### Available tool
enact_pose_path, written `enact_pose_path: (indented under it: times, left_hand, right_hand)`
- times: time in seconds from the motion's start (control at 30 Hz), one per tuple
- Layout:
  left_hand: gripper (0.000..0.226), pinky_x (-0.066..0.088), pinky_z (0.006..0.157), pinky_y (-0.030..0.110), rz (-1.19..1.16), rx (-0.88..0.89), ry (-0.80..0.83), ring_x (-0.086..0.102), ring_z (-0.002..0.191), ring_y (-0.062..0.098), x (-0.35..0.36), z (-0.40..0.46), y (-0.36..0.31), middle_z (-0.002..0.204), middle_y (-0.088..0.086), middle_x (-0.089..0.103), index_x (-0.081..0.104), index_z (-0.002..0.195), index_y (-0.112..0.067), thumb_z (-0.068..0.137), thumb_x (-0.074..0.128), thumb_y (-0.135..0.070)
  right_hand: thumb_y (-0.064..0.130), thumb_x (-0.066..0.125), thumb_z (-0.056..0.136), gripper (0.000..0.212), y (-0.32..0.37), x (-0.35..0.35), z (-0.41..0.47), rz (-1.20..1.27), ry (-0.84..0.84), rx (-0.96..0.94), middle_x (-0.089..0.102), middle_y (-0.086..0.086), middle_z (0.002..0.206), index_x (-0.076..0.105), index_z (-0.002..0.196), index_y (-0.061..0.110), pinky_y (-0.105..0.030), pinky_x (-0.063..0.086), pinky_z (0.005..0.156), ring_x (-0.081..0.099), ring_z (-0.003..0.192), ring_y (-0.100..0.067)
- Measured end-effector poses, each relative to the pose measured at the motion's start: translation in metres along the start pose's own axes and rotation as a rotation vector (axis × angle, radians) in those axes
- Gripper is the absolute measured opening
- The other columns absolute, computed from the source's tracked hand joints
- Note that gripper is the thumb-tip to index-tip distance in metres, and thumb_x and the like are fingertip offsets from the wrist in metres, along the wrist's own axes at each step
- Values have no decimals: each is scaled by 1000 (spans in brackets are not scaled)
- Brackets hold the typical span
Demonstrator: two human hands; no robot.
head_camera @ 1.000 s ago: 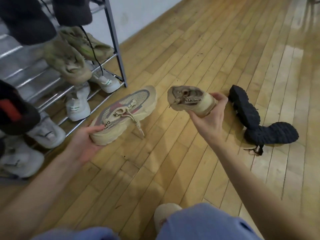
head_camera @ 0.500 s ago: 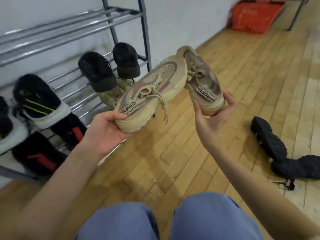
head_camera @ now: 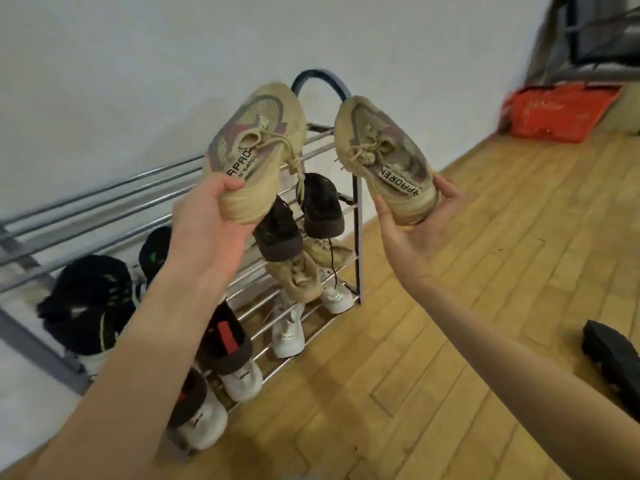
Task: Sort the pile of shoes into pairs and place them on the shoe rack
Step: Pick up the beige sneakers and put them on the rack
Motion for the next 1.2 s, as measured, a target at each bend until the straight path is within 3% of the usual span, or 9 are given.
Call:
enact_pose_path:
  times: [0.1,0.23,0.4,0.53,0.63,0.77,0.9,1.07,1.2]
  left_hand:
    - [26,51,95,49,50,76,-97,67,104,30,-1,31,-21,111,16,68,59,105,-2,82,48,6]
    - [49,53,85,56,37,68,-243,67,100,36,-5,75,-29,117,24,61,45,125,4,76,52,8]
    - [62,57,78,47,104,55,-355,64,96,35,-6,119,-19,120,24,55,45,116,-1,57,63,-2]
    - [53,59,73,43,198,54,-463,65,96,32,-26,146,-10,122,21,57,50,121,-4,70,63,-12]
    - [64,58,76,47,264,49,-525,61,102,35,-38,156,-8,124,20,56,57,116,-9,55,56,-30]
    - [58,52,85,40,376,60,-504,48,106,26,-14,114,-18,130,14,38,53,122,-9,67,58,-28]
    - [50,42,84,24,564,275,-550,37,119,22,-10,80,-13,134,11,27,46,129,-10,79,56,-14]
    - [33,48,80,21,820,645,-349,53,96,12,9,30,24,112,2,46,46,112,-11,81,55,-5]
    - [19,47,79,27,1063,319,0,59,89,13,23,43,121,92,-5,59,55,106,-14,87,54,-9]
  right_hand:
    - [26,82,72,70,9,50,20,2,102,44,41,-13,121,38,122,3,-31,50,94,52,112,-20]
    - [28,83,72,70,14,113,41,37,186,50,38,-8,118,38,120,3,-18,47,93,49,108,-16]
    - [21,80,76,68,2,160,51,13,244,101,35,-11,123,37,124,0,5,34,81,44,105,-11]
    - [38,74,81,77,-18,164,49,-33,253,226,34,-9,132,32,135,3,-19,44,95,47,115,-19]
    - [47,72,79,87,-33,161,46,-62,314,270,35,-10,137,27,140,4,-40,45,104,45,125,-25]
    - [49,72,78,91,-43,151,39,-125,431,239,38,-8,142,25,145,7,-40,41,108,41,131,-22]
    - [40,71,83,97,-45,134,34,-191,565,168,24,-7,156,11,153,11,-22,23,111,27,143,-18]
    - [30,64,91,84,-74,72,4,-290,631,147,23,-11,154,11,152,9,-39,31,115,27,142,-21]
    - [21,59,93,72,-144,-16,-59,-518,754,345,26,-17,148,17,149,2,-36,34,108,35,134,-29]
Point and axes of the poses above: each hand's wrist, its own z-axis towards the middle knuckle, its own x-axis out of the palm, y = z × x, the point moved 9 cm from there along z, towards the middle knuckle
